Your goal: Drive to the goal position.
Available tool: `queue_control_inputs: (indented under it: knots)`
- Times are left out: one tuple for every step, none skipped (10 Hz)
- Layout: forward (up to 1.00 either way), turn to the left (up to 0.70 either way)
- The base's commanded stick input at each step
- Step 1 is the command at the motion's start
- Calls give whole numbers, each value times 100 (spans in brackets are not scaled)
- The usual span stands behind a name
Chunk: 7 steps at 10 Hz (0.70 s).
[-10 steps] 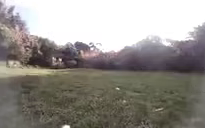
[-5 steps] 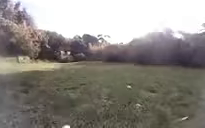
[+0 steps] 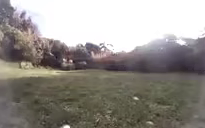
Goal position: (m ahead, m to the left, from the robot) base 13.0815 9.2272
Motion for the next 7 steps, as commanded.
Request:
queue_control_inputs:
  knots:
    - [70,0]
    - [70,0]
    - [70,0]
    - [70,0]
    - [70,0]
    - [70,0]
    - [70,0]
